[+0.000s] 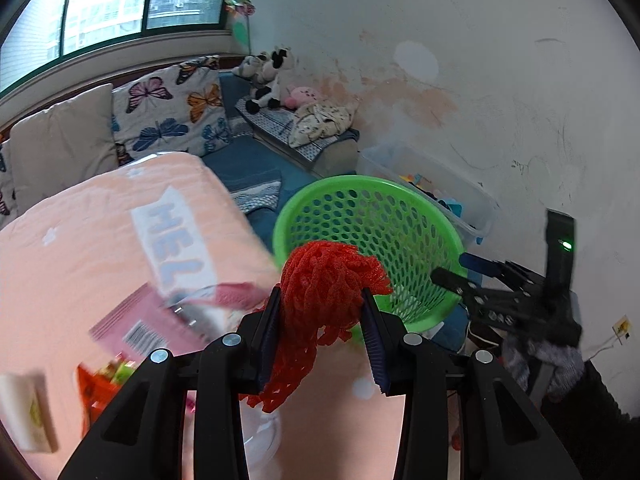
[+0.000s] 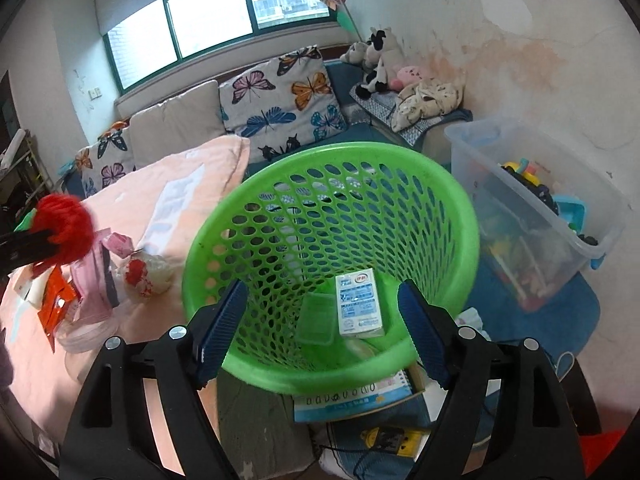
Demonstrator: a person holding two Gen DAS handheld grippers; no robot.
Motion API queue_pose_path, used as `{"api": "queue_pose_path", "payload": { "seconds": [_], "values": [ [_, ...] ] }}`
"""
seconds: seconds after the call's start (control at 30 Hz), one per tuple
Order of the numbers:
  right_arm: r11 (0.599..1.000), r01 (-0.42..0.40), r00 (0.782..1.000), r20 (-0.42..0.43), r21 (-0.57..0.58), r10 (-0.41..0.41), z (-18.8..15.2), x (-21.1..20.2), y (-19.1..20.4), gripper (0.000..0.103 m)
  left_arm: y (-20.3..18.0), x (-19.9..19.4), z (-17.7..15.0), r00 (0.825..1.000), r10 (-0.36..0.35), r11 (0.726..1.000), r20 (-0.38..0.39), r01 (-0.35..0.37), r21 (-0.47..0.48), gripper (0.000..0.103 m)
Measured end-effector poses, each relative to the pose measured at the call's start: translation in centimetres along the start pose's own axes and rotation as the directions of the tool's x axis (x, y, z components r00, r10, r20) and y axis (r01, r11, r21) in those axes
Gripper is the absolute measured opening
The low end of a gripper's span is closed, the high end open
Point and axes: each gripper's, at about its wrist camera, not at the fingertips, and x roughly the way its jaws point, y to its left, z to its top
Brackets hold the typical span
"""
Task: Collect trash
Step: 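Carry the tub lid to the basket with the right tool while the left drops the net in, then move both tools back to the table and grasp the orange snack bag with the left tool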
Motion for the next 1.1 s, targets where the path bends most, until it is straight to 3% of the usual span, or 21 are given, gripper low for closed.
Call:
{"api": "queue_pose_path", "payload": {
  "seconds": [0.4,0.6,0.73,0.97,1.1],
  "values": [
    [0.998,-0.022,1.000,0.021,0.051,0.021,-2.2,-2.7,-1.2,0.080,-2.7,7.1,2.3,0.995,-0.019,1.000,-0.097,0.020,0.000,0.039],
    [0.996,-0.026,1.000,0.012,0.086,0.025,-3.0,-2.8,-1.9,0.080,-3.7,9.5,2.4,0.993,-0.023,1.000,-0.117,0.021,-0.015,0.068],
    [0.995,-0.032,0.999,0.007,0.100,0.031,-3.5,-2.9,-2.0,0.080,-3.7,9.5,2.0,0.993,-0.027,0.999,-0.112,0.024,-0.021,0.077],
    [0.993,-0.049,0.999,0.004,0.107,0.048,-4.1,-3.3,-1.6,0.081,-2.2,6.9,0.5,0.997,-0.009,0.998,-0.077,0.004,-0.057,0.077],
    [0.993,-0.060,0.998,0.004,0.101,0.060,-4.4,-3.6,-0.8,0.081,-0.8,4.4,-1.1,0.998,0.036,0.997,-0.052,-0.039,-0.069,0.077]
  ]
}}
